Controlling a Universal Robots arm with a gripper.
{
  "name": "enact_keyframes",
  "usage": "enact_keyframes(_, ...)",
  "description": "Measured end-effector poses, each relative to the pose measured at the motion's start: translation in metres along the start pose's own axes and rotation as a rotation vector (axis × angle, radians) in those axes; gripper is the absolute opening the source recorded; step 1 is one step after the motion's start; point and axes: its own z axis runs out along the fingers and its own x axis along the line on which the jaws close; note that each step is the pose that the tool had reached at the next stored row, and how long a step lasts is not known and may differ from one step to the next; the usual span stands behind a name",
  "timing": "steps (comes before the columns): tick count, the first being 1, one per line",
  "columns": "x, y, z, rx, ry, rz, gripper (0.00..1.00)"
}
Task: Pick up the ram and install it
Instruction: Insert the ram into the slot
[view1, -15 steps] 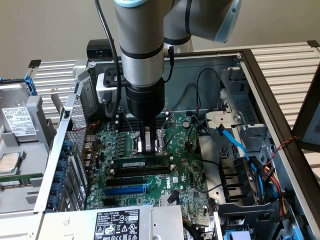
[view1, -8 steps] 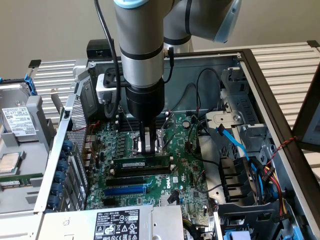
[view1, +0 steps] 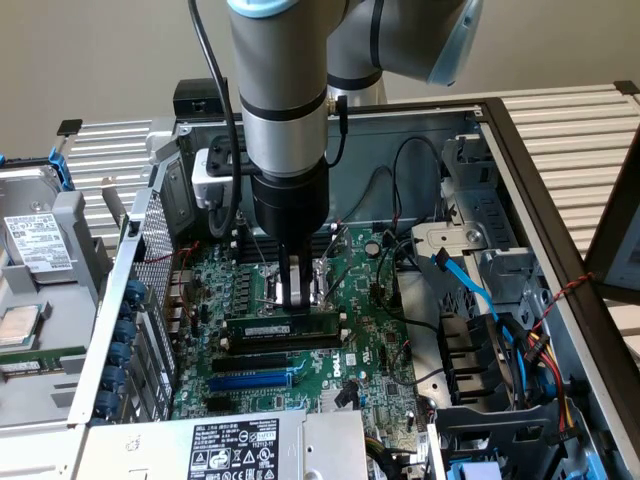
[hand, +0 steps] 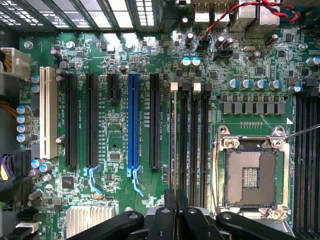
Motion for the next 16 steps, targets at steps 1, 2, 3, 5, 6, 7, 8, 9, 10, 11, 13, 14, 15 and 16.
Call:
enact_keyframes(1, 0.0001, 0.0000, 0.0001, 0.0001, -0.0001, 0.000, 0.12)
enact_keyframes(2, 0.0002, 0.0000, 0.0002, 0.0000, 0.0001, 0.000, 0.12)
enact_keyframes(3, 0.0001, 0.0000, 0.0003, 0.0002, 0.0000, 0.000, 0.12)
enact_keyframes(5, 0.0002, -0.0001, 0.0004, 0.0012, 0.0002, 0.000, 0.12)
enact_keyframes(6, 0.0001, 0.0000, 0.0004, 0.0018, 0.0000, 0.000, 0.12)
enact_keyframes(7, 0.0001, 0.0000, 0.0004, 0.0024, -0.0001, 0.000, 0.12)
enact_keyframes(8, 0.0001, -0.0001, 0.0005, 0.0031, -0.0001, 0.000, 0.12)
enact_keyframes(9, 0.0001, 0.0000, 0.0005, 0.0035, -0.0002, 0.000, 0.12)
enact_keyframes(10, 0.0001, 0.0000, 0.0004, 0.0041, -0.0001, 0.000, 0.12)
enact_keyframes(11, 0.0001, 0.0000, 0.0004, 0.0047, -0.0002, 0.000, 0.12)
enact_keyframes(13, 0.0001, 0.0000, 0.0005, 0.0061, -0.0002, 0.000, 0.12)
enact_keyframes(14, 0.0001, 0.0000, 0.0005, 0.0071, -0.0002, 0.000, 0.12)
enact_keyframes(15, 0.0001, 0.0000, 0.0005, 0.0080, -0.0001, 0.000, 0.12)
enact_keyframes(16, 0.0001, 0.0000, 0.0005, 0.0086, -0.0001, 0.000, 0.12)
